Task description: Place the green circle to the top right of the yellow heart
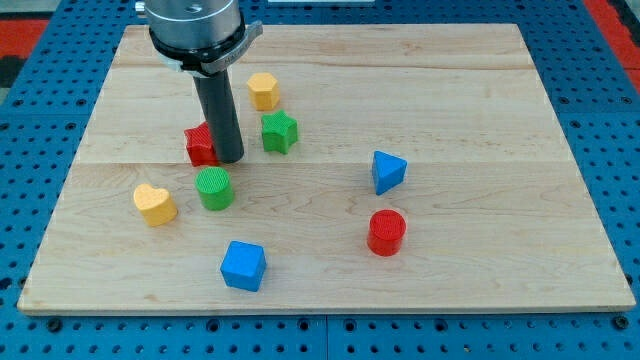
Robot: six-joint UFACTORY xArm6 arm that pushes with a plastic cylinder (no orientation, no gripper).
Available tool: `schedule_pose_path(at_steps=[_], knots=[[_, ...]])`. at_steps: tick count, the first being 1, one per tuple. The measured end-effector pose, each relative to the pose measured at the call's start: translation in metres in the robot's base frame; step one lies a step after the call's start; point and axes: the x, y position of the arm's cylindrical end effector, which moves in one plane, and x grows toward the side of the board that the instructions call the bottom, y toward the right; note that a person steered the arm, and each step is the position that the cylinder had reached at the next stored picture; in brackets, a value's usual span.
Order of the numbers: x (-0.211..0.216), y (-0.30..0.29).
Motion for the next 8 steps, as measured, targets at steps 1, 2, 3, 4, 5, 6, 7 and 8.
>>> schedule_pose_path(at_steps=[1,2,3,4,5,6,7,8], knots=[[-0.018,-0.028],[-0.017,-0.035],[0.019,-0.008],[0.048,-0.007],[0.057,0.011],[0.072,0.034],[0.101,0.034],[0.103,0.023]])
